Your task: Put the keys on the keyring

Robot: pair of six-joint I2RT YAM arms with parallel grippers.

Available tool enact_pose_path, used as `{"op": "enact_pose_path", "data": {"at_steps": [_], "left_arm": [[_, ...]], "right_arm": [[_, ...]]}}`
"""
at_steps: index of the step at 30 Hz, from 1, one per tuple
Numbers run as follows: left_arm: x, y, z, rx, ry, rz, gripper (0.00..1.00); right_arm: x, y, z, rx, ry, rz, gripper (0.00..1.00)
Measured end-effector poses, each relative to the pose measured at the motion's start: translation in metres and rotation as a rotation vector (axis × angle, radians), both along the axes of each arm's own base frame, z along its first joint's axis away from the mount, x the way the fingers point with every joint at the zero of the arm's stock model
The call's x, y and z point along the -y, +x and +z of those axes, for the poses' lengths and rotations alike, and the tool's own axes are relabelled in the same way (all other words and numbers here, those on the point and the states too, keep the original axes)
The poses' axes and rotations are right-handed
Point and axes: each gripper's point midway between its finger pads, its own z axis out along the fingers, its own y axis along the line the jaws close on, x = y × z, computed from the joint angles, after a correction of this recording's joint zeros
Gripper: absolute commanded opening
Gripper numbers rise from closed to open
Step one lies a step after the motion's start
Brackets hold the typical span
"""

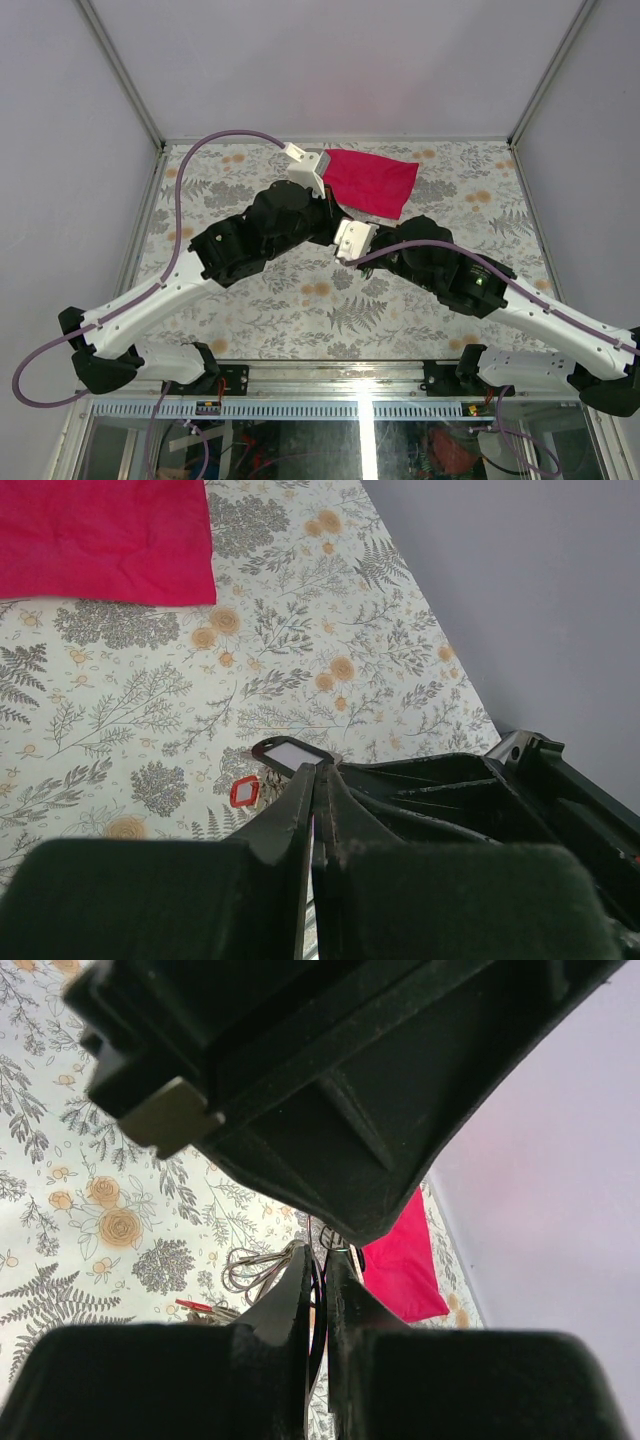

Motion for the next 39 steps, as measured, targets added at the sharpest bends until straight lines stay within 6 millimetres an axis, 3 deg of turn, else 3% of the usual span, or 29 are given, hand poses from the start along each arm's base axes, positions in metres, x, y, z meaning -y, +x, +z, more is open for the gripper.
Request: {"op": "enact_pose_path", "data": {"at_steps": [20, 39], "left_arm": [[-0.002, 0.004, -0.001, 0.012, 0.013, 0.026, 0.00], [-0.001, -0.001, -0.003, 0.007, 0.023, 0.027, 0.00]], "right_arm": [[0.003, 0.001, 0.001, -0.008, 0.015, -0.027, 0.00], [0.009, -0.009, 0.000, -0.015, 0.042, 0.006, 0.00]]}}
